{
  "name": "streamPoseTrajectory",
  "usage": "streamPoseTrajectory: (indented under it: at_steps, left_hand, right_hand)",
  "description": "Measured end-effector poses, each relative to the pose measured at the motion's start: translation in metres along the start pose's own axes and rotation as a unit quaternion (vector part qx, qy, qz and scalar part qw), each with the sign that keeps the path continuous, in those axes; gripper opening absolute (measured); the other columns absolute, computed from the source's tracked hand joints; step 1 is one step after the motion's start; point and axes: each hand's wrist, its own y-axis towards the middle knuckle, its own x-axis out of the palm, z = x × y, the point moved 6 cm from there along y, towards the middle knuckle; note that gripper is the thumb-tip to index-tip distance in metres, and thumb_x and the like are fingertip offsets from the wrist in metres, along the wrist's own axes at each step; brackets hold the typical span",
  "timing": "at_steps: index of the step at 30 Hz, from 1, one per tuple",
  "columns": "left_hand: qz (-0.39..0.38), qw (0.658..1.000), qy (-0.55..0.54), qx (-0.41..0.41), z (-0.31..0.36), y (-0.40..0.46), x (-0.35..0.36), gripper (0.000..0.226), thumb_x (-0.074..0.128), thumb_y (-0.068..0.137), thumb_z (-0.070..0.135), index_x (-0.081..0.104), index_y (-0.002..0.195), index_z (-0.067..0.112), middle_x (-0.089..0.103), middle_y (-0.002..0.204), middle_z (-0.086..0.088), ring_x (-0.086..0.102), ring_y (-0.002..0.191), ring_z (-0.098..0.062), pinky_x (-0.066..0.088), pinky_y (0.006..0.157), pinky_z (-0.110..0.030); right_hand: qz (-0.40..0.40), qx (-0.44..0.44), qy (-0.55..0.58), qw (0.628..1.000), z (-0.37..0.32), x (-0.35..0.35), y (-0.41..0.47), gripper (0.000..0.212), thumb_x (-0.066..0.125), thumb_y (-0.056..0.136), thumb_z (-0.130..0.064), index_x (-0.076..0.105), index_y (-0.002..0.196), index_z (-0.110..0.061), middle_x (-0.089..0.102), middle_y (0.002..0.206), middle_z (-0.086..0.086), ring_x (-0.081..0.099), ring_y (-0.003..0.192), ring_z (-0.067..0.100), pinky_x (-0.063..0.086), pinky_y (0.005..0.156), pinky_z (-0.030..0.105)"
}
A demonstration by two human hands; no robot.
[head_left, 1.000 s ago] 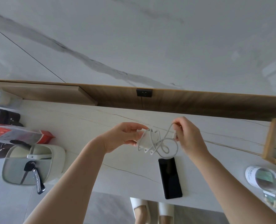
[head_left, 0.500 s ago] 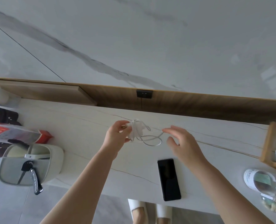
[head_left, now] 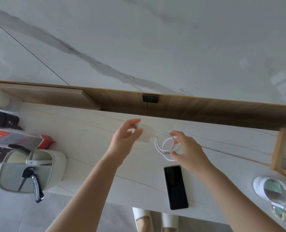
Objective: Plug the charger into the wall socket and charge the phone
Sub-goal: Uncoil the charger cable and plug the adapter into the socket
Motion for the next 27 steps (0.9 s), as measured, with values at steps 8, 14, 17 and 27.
streamPoseTrajectory:
  at_steps: [8,14,17,27]
  left_hand:
    - [-0.013,0.999,-0.018,-0.043,-0.005,0.009,0.001,0.049,0.063,0.086,0.03,0.043,0.131,0.032,0.07,0.1,0.001,0.064,0.091,-0.01,0.049,0.076,-0.022]
    - [-0.014,0.995,-0.066,-0.074,-0.018,0.016,0.027,0.053,0.071,0.066,0.052,0.056,0.111,0.028,0.072,0.1,-0.001,0.066,0.097,-0.019,0.052,0.082,-0.03]
    - [-0.012,0.986,-0.137,-0.091,-0.032,0.023,0.031,0.064,0.074,0.062,0.052,0.056,0.117,0.023,0.071,0.101,-0.005,0.065,0.1,-0.024,0.051,0.093,-0.039]
    - [0.014,0.977,-0.145,-0.154,-0.077,0.05,0.033,0.027,0.059,0.09,0.023,0.061,0.115,0.013,0.069,0.11,-0.008,0.069,0.097,-0.019,0.057,0.085,-0.031]
  right_hand:
    - [0.012,0.022,0.204,0.979,-0.012,0.0,0.005,0.028,0.057,0.085,-0.017,0.06,0.111,-0.028,0.057,0.11,-0.015,0.051,0.111,0.003,0.034,0.089,0.019]
    - [-0.085,0.037,0.368,0.925,-0.044,0.017,0.022,0.015,0.054,0.09,-0.04,0.056,0.1,-0.051,0.066,0.104,-0.019,0.064,0.1,0.005,0.057,0.074,0.018]
    - [-0.096,0.053,0.408,0.906,-0.034,0.024,0.028,0.015,0.057,0.089,-0.036,0.063,0.102,-0.042,0.07,0.106,-0.004,0.067,0.099,0.015,0.06,0.079,0.028]
    - [0.021,0.1,0.413,0.905,-0.005,0.044,0.067,0.031,0.068,0.082,-0.03,0.057,0.111,-0.027,0.066,0.107,-0.004,0.067,0.096,0.017,0.059,0.069,0.019]
